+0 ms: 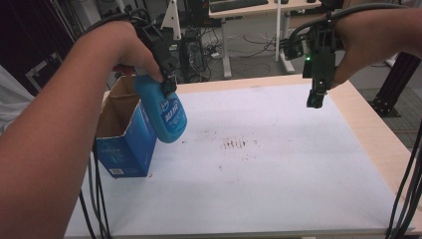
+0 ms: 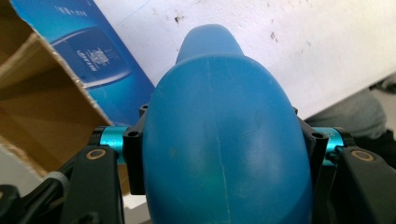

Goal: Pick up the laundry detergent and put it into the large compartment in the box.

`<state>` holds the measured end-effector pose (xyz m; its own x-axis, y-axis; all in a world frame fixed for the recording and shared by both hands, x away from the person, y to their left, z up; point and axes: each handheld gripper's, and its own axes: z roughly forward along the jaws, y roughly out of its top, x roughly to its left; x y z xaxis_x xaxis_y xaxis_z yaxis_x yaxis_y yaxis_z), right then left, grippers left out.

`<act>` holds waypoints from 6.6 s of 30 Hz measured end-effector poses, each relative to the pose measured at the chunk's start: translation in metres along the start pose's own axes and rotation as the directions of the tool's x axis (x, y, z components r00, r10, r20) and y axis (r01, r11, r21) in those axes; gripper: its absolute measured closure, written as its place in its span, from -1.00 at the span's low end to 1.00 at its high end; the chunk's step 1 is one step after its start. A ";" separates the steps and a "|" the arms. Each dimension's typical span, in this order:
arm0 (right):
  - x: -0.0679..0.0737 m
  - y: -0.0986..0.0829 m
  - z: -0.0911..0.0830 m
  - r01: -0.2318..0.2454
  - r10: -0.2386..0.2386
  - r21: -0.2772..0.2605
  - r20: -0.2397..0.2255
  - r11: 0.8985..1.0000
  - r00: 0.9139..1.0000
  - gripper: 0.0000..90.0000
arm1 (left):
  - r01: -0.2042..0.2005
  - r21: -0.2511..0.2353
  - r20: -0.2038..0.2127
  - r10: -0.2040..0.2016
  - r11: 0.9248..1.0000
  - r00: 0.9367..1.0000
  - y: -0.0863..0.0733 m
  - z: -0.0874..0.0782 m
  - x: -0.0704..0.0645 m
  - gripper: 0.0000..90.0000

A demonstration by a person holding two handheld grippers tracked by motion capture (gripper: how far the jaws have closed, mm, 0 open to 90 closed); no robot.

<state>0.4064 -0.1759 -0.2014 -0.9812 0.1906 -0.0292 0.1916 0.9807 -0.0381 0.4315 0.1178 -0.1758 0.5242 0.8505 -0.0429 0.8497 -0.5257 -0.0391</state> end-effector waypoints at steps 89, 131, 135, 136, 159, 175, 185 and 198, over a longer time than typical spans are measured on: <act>-0.002 0.014 0.005 0.015 -0.015 0.026 -0.002 1.000 1.000 -0.92 | 0.378 0.053 0.016 -0.379 0.924 0.925 -0.052 0.059 0.130 -0.15; -0.006 0.014 0.018 0.020 -0.020 0.035 -0.020 0.999 1.000 -0.92 | -0.322 0.069 -0.062 0.326 0.944 0.943 -0.044 0.114 0.119 -0.15; -0.006 0.014 0.018 0.012 -0.012 0.039 -0.021 0.999 1.000 -0.92 | -0.342 0.074 -0.064 0.346 0.937 0.936 -0.045 0.114 0.118 -0.16; -0.006 0.014 0.018 0.008 -0.007 0.036 -0.022 0.999 1.000 -0.92 | -0.346 0.069 -0.063 0.350 0.936 0.934 -0.045 0.115 0.118 -0.16; -0.004 0.014 0.018 0.020 -0.019 0.029 -0.017 0.999 1.000 -0.92 | -0.331 0.040 -0.057 0.333 0.943 0.941 -0.048 0.106 0.121 -0.32; -0.001 0.014 0.015 0.001 -0.001 0.031 -0.017 1.000 1.000 -0.92 | -0.295 0.021 -0.085 0.295 0.955 0.952 -0.055 0.084 0.121 -0.51; -0.001 0.013 0.014 0.016 -0.016 0.029 -0.018 0.999 1.000 -0.92 | -0.296 0.008 -0.112 0.295 0.955 0.949 -0.057 0.060 0.116 -0.56; 0.000 0.014 0.014 0.019 -0.019 0.025 -0.019 1.000 1.000 -0.92 | -0.336 -0.032 -0.116 0.331 0.941 0.937 -0.065 0.026 0.106 -0.64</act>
<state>0.4099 -0.1628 -0.2162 -0.9849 0.1731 -0.0095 0.1734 0.9828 -0.0632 0.4302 0.2418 -0.2037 0.7784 0.6246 0.0626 0.6254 -0.7803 0.0098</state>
